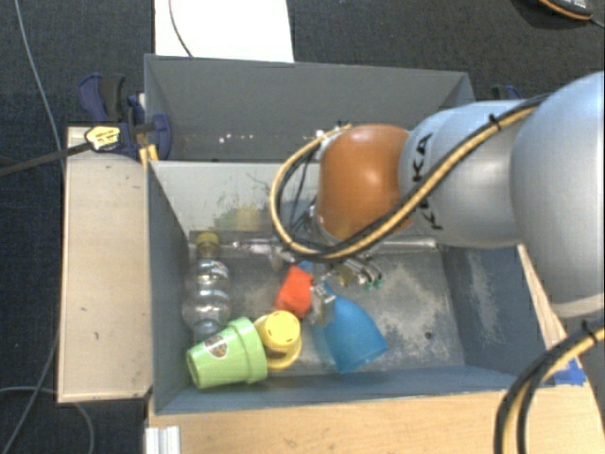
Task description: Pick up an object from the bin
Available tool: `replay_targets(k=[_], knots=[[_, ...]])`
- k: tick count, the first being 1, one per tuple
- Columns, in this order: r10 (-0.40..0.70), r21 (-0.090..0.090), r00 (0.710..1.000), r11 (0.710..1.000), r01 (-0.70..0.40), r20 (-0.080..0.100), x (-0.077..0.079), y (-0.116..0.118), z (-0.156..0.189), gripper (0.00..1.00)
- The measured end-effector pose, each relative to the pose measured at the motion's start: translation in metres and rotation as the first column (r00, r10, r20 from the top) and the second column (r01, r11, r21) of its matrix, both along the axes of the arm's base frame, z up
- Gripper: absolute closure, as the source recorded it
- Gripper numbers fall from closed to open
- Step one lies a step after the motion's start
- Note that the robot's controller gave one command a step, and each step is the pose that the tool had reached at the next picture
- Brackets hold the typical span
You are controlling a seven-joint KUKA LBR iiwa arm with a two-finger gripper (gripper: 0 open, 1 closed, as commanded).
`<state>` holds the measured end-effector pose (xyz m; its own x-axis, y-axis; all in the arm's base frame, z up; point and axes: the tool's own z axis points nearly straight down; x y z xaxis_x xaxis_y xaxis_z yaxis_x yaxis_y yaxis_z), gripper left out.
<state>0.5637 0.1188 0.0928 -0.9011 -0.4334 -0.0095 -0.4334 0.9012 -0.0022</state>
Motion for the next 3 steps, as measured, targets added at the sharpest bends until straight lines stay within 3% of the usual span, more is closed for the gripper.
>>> replay_targets(k=[1,2,3], knots=[[-0.409,0.005,0.912,0.912,0.409,-0.007,-0.026,-0.002,-0.003,0.00],[-0.278,0.004,0.961,0.961,0.278,-0.002,-0.008,0.002,-0.015,0.00],[-0.224,0.003,0.975,0.975,0.224,-0.007,-0.005,-0.006,0.073,0.00]])
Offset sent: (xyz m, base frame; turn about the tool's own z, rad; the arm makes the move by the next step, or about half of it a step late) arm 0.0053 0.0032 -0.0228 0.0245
